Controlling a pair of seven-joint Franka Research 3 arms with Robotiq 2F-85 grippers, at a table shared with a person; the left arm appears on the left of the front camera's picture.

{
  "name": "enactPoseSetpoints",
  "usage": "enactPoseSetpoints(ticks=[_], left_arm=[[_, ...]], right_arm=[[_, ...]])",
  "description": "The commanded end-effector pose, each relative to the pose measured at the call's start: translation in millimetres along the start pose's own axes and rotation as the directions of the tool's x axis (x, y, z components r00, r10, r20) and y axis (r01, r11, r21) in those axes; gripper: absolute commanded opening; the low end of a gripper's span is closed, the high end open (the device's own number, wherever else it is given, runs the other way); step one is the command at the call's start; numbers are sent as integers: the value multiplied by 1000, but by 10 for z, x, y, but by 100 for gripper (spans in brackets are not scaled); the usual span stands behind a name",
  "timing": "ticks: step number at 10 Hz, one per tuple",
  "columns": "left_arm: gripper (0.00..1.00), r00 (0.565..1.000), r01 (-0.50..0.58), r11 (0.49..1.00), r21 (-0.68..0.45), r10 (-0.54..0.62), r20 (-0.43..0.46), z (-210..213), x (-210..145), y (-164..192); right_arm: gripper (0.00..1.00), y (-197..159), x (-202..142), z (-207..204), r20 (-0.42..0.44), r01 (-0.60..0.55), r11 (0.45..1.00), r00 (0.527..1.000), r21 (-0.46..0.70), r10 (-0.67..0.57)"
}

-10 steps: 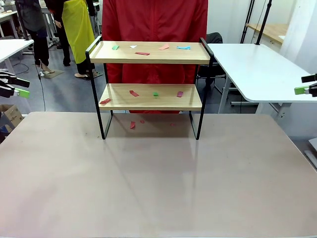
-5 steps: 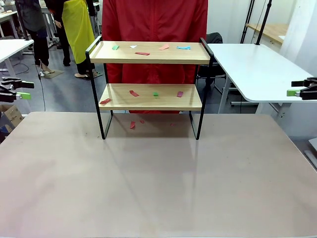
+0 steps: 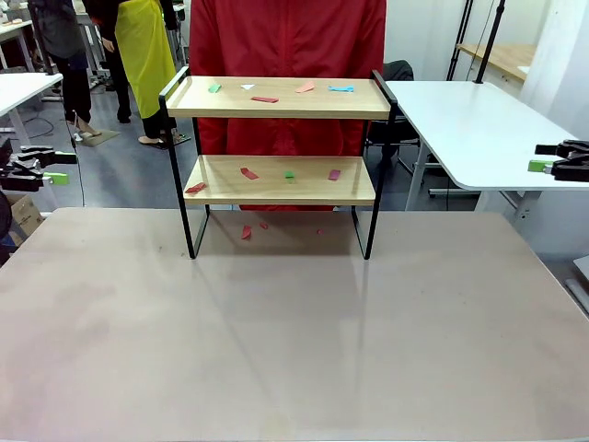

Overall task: Clean the shelf.
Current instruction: Pick up the Duster handed by the human.

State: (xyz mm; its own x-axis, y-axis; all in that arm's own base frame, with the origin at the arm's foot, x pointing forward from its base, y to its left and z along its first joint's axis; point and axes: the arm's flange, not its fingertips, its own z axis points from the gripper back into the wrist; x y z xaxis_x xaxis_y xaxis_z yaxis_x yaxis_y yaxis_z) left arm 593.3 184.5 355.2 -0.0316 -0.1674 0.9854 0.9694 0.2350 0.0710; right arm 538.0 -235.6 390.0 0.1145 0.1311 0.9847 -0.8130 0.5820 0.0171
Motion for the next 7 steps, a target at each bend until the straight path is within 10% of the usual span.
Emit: enactPoseSetpoints(ticks=[1,7], left_arm=[[100,999,22,999,-23,-22,31,34,35,55],[100,999,15,999,-37,-14,34,52,0,64]], right_arm=[[100,-64,65,-18,-1,17,1000,1000,0,-17],[100,-86,61,19,-44,41,999,998,-3,-41]])
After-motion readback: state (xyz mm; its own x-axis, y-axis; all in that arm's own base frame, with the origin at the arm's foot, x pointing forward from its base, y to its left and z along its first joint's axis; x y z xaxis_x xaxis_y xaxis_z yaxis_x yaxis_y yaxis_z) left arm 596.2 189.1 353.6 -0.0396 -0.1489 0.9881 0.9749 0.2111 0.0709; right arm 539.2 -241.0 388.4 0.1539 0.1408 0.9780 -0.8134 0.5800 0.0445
